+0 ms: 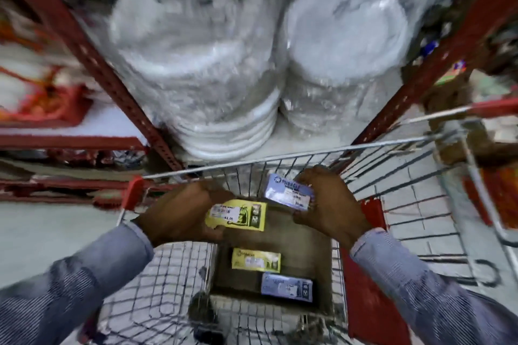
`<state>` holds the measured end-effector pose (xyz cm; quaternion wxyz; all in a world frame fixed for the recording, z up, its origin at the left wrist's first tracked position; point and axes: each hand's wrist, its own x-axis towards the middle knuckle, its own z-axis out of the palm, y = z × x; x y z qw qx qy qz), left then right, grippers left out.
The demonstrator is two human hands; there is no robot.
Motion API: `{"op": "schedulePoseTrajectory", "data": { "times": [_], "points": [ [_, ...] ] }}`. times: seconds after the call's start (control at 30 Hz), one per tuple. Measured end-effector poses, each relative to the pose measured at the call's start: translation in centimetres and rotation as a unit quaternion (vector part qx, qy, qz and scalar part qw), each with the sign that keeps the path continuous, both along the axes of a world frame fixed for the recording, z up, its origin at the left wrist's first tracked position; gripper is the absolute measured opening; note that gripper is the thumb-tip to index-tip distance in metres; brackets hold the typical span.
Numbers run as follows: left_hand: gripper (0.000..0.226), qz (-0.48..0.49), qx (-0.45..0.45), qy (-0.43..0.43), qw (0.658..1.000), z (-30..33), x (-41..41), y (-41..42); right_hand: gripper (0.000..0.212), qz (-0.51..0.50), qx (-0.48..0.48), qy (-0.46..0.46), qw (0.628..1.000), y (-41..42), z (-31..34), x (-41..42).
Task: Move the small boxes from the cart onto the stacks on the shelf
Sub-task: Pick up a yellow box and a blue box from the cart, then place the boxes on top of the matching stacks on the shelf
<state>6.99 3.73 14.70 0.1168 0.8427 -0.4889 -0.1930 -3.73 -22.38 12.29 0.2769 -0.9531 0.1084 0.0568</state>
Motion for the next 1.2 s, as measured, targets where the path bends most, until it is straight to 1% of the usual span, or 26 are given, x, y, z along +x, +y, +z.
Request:
{"op": "schedulePoseTrajectory", "data": {
  "times": [0.17, 0.23, 0.3, 0.4, 0.53, 0.6, 0.63, 0.67, 0.7, 0.73, 0.77, 0.83, 0.9, 0.97, 1.07, 1.13, 1.2],
  "points": [
    [0.056, 0.010, -0.051, -0.117, 0.992, 13.0, 0.4, 2.7, 0.055, 0.007, -0.013, -0.101, 0.995, 1.4, 14.4, 0.8],
    [0.058, 0.023, -0.075, -0.152, 0.985, 17.8, 0.6, 3.6, 0.055, 0.019, -0.025, -0.138, 0.990, 1.8, 20.6, 0.9],
    [0.063, 0.044, -0.073, -0.189, 0.978, 21.9, 1.1, 4.5, 0.054, 0.030, -0.044, -0.174, 0.983, 2.2, 26.4, 0.8],
    [0.067, 0.061, -0.089, -0.258, 0.960, 26.6, 2.4, 5.7, 0.052, 0.039, -0.087, -0.232, 0.968, 2.4, 33.5, 0.5],
    [0.067, 0.074, -0.127, -0.311, 0.939, 33.4, 3.1, 5.7, 0.050, 0.037, -0.132, -0.287, 0.948, 2.1, 40.4, 0.2],
    [0.067, 0.093, -0.155, -0.330, 0.927, 36.3, 2.7, 5.5, 0.050, 0.021, -0.156, -0.312, 0.937, 1.6, 42.4, 0.2],
    [0.066, 0.085, -0.184, -0.358, 0.911, 38.1, 3.0, 5.2, 0.051, 0.018, -0.170, -0.332, 0.928, 1.0, 43.8, 0.5],
    [0.066, 0.081, -0.195, -0.365, 0.907, 39.3, 3.4, 4.7, 0.052, 0.019, -0.184, -0.321, 0.929, 0.7, 44.8, 1.1],
    [0.066, 0.094, -0.207, -0.362, 0.904, 39.1, 3.4, 4.3, 0.053, 0.014, -0.189, -0.316, 0.930, 0.5, 44.4, 1.7],
    [0.064, 0.092, -0.221, -0.386, 0.891, 42.1, 3.3, 3.5, 0.053, 0.005, -0.212, -0.348, 0.913, 0.0, 47.1, 1.3],
    [0.062, 0.093, -0.239, -0.389, 0.885, 42.7, 3.7, 3.0, 0.053, -0.001, -0.216, -0.359, 0.908, -0.3, 47.7, 1.6],
    [0.060, 0.083, -0.235, -0.382, 0.890, 43.5, 5.3, 1.5, 0.054, -0.009, -0.245, -0.357, 0.902, -0.5, 48.8, 2.3],
    [0.062, 0.095, -0.255, -0.373, 0.887, 44.1, 7.0, 0.2, 0.056, -0.029, -0.267, -0.346, 0.899, -1.2, 49.1, 3.3],
    [0.064, 0.105, -0.256, -0.367, 0.888, 45.3, 8.2, -1.1, 0.058, -0.040, -0.285, -0.345, 0.893, -2.1, 49.7, 4.5],
    [0.059, 0.109, -0.266, -0.352, 0.891, 46.5, 9.5, -3.1, 0.054, -0.043, -0.307, -0.352, 0.883, -3.4, 50.1, 6.2],
    [0.058, 0.115, -0.257, -0.341, 0.897, 46.3, 10.3, -3.9, 0.051, -0.045, -0.326, -0.347, 0.878, -3.9, 49.7, 7.0],
    [0.057, 0.123, -0.250, -0.325, 0.904, 45.9, 11.1, -4.5, 0.052, -0.045, -0.329, -0.344, 0.878, -4.3, 49.1, 7.7]
  ]
}}
